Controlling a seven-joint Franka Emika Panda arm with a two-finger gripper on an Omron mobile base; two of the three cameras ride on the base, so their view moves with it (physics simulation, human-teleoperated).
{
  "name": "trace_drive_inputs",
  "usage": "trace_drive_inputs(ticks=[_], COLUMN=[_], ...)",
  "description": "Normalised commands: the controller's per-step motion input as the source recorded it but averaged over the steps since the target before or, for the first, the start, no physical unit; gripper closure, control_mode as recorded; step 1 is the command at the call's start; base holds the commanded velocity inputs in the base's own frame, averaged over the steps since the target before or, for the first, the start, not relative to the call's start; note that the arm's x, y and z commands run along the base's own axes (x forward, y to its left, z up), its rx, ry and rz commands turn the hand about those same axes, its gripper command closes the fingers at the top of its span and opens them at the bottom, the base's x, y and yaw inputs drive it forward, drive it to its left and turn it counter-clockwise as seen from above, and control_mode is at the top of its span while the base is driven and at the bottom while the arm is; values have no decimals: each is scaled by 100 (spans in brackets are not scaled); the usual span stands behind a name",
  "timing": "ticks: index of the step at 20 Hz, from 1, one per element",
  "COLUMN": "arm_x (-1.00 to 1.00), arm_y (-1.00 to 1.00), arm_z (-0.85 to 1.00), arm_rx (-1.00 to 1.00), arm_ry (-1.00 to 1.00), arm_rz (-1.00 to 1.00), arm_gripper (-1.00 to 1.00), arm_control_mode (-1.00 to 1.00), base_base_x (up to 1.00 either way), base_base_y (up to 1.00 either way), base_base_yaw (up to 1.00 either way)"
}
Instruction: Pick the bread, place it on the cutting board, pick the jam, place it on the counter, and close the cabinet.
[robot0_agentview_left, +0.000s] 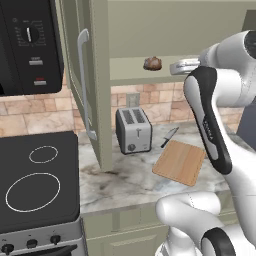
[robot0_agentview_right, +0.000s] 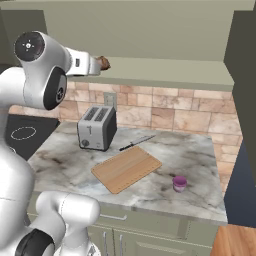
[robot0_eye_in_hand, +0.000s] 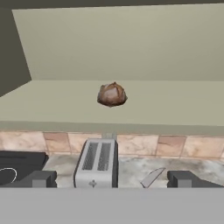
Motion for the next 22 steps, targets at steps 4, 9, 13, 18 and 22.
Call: trace_drive_inputs(ticks=[4,9,13,18,22], arm_x=[29,31,32,33,28], arm_y=[0,0,3,3,1], arm_z=[-15,-7,-11,-11,-10], arm_rx=[0,0,-1,-1,0], arm_ry=[0,0,0,0,0], arm_rz=[0,0,0,0,0], arm_gripper=[-100,-100,-100,-100,-100], arm_control_mode=[-100,-100,-100,-100,-100], base_base_x=[0,0,0,0,0], base_base_y=[0,0,0,0,0], base_base_yaw=[0,0,0,0,0])
